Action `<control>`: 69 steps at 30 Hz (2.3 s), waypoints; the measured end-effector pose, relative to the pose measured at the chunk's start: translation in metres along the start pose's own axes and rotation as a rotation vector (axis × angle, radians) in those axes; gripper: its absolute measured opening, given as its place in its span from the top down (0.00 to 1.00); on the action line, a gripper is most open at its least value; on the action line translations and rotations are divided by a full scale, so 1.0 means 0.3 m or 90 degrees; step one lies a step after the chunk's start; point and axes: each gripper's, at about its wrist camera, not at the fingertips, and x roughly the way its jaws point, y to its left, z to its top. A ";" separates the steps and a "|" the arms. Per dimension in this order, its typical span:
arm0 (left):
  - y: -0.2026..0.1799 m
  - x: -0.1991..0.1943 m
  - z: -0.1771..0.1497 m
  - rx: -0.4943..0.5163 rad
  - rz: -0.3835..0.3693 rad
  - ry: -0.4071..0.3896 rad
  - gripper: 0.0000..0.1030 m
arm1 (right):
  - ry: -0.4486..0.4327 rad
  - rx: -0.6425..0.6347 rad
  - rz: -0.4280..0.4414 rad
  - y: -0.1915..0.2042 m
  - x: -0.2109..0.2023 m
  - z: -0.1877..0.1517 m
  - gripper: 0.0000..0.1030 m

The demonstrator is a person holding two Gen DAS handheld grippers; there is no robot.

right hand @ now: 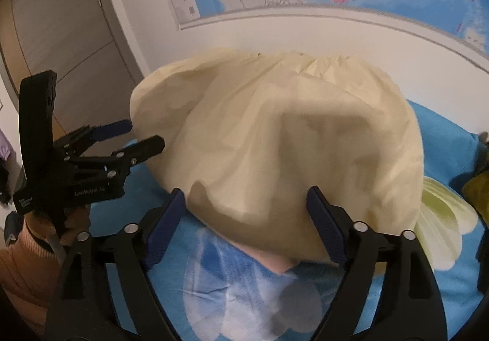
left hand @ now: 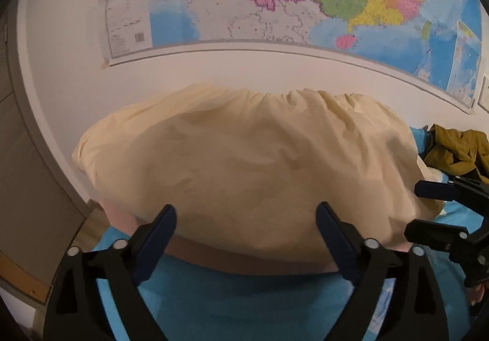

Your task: Fold large clothes

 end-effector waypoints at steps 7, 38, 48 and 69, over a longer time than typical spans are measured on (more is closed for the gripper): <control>-0.019 -0.096 -0.081 -0.052 0.006 -0.011 0.07 | -0.046 0.003 -0.033 0.064 -0.065 -0.089 0.06; -0.115 -0.274 -0.223 -0.100 0.049 -0.008 0.07 | -0.086 0.002 -0.086 0.146 -0.222 -0.246 0.06; -0.121 -0.283 -0.224 -0.095 0.053 -0.010 0.07 | -0.085 0.009 -0.088 0.152 -0.228 -0.252 0.06; -0.139 -0.302 -0.234 -0.086 0.057 -0.016 0.07 | -0.089 0.012 -0.090 0.151 -0.251 -0.263 0.06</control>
